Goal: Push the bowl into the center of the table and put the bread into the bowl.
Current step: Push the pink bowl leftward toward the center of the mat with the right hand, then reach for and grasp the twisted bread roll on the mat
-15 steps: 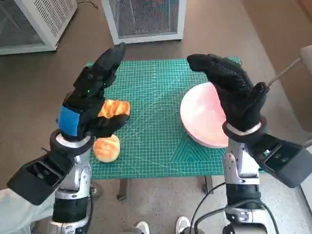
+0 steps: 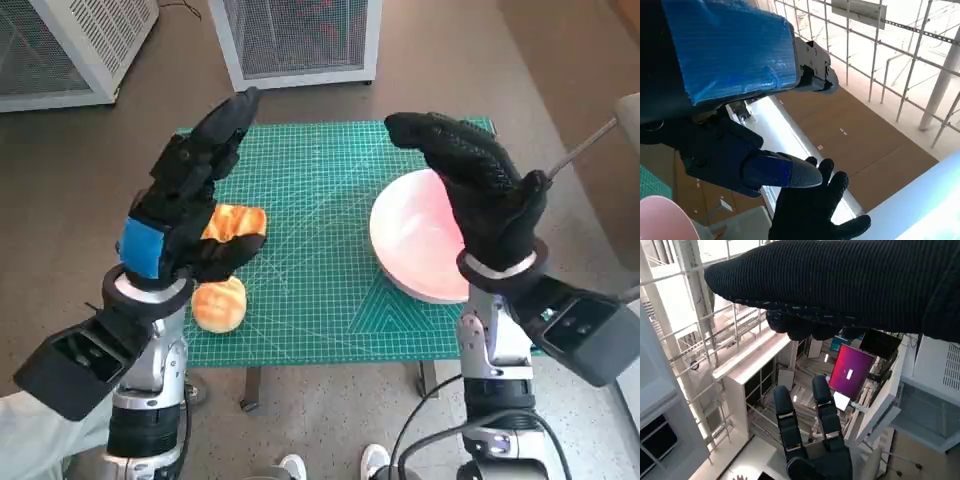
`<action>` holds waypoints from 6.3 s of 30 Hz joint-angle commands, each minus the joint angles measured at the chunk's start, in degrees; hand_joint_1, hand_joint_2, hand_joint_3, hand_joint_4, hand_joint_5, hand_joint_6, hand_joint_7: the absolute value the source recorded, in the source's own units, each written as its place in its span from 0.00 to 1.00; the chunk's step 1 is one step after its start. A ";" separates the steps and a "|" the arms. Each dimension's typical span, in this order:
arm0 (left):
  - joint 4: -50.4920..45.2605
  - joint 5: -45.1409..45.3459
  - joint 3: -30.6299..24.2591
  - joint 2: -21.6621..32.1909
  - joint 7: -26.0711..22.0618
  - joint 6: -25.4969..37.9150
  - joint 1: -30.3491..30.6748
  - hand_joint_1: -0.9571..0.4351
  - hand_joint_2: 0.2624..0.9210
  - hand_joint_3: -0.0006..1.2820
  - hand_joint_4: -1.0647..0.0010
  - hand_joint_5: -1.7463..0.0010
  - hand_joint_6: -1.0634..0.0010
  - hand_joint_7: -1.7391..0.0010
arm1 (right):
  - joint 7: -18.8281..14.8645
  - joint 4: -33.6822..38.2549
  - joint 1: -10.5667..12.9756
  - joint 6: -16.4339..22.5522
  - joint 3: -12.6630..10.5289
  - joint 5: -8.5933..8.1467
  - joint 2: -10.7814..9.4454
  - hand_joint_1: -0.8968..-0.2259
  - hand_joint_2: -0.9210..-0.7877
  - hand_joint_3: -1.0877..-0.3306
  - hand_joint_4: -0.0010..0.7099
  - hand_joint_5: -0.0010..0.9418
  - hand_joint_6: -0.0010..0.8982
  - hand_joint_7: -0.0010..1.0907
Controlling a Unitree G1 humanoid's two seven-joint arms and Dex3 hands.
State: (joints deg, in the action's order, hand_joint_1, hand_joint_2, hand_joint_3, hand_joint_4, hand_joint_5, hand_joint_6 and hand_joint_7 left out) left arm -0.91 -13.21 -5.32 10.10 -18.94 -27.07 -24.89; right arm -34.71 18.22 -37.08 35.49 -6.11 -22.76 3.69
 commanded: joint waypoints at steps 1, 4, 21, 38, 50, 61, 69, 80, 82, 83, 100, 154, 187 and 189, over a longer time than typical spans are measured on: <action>-0.78 0.28 0.28 0.05 0.09 0.37 0.35 0.28 1.00 0.20 0.75 1.00 0.87 0.73 | 0.47 0.25 1.42 -0.16 0.06 0.10 -0.41 0.47 0.00 0.69 0.48 0.02 0.00 0.69; -0.85 0.15 0.24 0.16 -0.01 0.50 0.39 0.28 1.00 0.19 0.75 1.00 0.89 0.71 | 0.48 0.16 1.47 -0.15 0.08 0.14 -0.39 0.47 0.00 0.69 0.48 0.02 0.00 0.69; -1.66 0.30 0.25 0.15 0.07 0.92 0.89 0.28 1.00 0.19 0.74 0.99 0.90 0.69 | -0.25 2.08 0.78 1.07 -1.10 -0.54 0.60 0.49 0.00 0.70 0.48 0.02 0.00 0.69; -1.81 0.62 0.33 -0.08 0.39 0.75 1.64 0.28 1.00 0.19 0.74 1.00 0.90 0.68 | 3.17 28.12 -6.46 11.39 -12.66 -0.22 7.80 0.45 0.00 0.63 0.51 0.01 0.09 0.56; -0.58 0.41 -0.08 -0.08 0.21 -0.40 2.27 0.29 1.00 0.19 0.73 1.00 0.90 0.69 | 17.03 47.17 -8.69 12.97 -15.28 7.19 15.49 0.52 0.00 0.41 0.46 0.00 0.00 0.61; -0.20 0.75 -0.02 -0.25 0.64 -0.79 2.42 0.29 1.00 0.19 0.73 0.99 0.89 0.70 | 24.15 54.33 -7.96 4.80 -16.23 8.26 16.04 0.58 0.00 0.39 0.46 0.00 0.03 0.57; -0.12 0.50 -0.22 -0.17 0.58 -0.59 2.35 0.30 1.00 0.19 0.72 0.99 0.88 0.70 | 22.81 55.91 -6.58 -1.53 -17.60 6.75 14.89 0.64 0.00 0.41 0.46 0.00 0.08 0.54; -0.24 0.27 -0.20 0.07 0.27 -0.33 2.25 0.30 1.00 0.19 0.72 0.99 0.87 0.71 | 21.49 57.12 -5.38 -6.55 -19.38 6.56 11.97 0.65 0.00 0.43 0.41 0.00 0.09 0.50; -0.26 0.17 -0.28 0.18 0.15 -0.40 2.35 0.30 1.00 0.19 0.72 0.99 0.87 0.71 | 21.44 57.29 -5.37 -7.19 -19.54 6.59 11.30 0.64 0.00 0.43 0.39 0.00 0.09 0.48; -0.28 0.12 -0.31 0.23 0.10 -0.43 2.40 0.30 1.00 0.19 0.72 0.99 0.87 0.71 | 21.41 57.35 -5.41 -7.53 -19.65 6.54 11.02 0.64 0.00 0.43 0.38 0.00 0.09 0.48; -1.84 -0.62 -0.53 1.06 -0.28 0.21 3.92 0.29 1.00 0.19 0.72 1.00 0.86 0.72 | 21.03 57.77 -8.21 -12.05 -21.43 5.88 4.20 0.51 0.00 0.52 0.37 0.01 0.12 0.42; -10.21 1.36 -5.22 3.48 3.49 2.72 14.18 0.29 1.00 0.18 0.71 1.00 0.67 0.92 | 22.66 57.97 -18.16 -15.15 -16.02 13.37 -1.91 0.51 0.00 0.52 0.45 0.01 0.19 0.40; -2.50 0.67 -4.13 2.35 2.85 -0.08 6.87 0.29 1.00 0.16 0.71 1.00 0.66 0.95 | -9.62 26.58 -8.03 12.18 -9.34 0.21 -1.67 0.41 0.00 0.54 0.49 0.01 0.03 0.66; -2.01 0.65 -3.96 2.08 2.80 -0.48 6.47 0.29 1.00 0.16 0.71 1.00 0.66 0.95 | -10.13 23.39 -6.52 11.41 -8.15 -0.30 -1.66 0.40 0.00 0.56 0.48 0.01 0.02 0.68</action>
State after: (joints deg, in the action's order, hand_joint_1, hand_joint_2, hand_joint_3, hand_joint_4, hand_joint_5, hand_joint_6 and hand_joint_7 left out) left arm -3.65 -11.93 -9.70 12.76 -15.95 -26.40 -17.16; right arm -43.05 45.43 -47.52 48.08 -15.81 -21.66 2.56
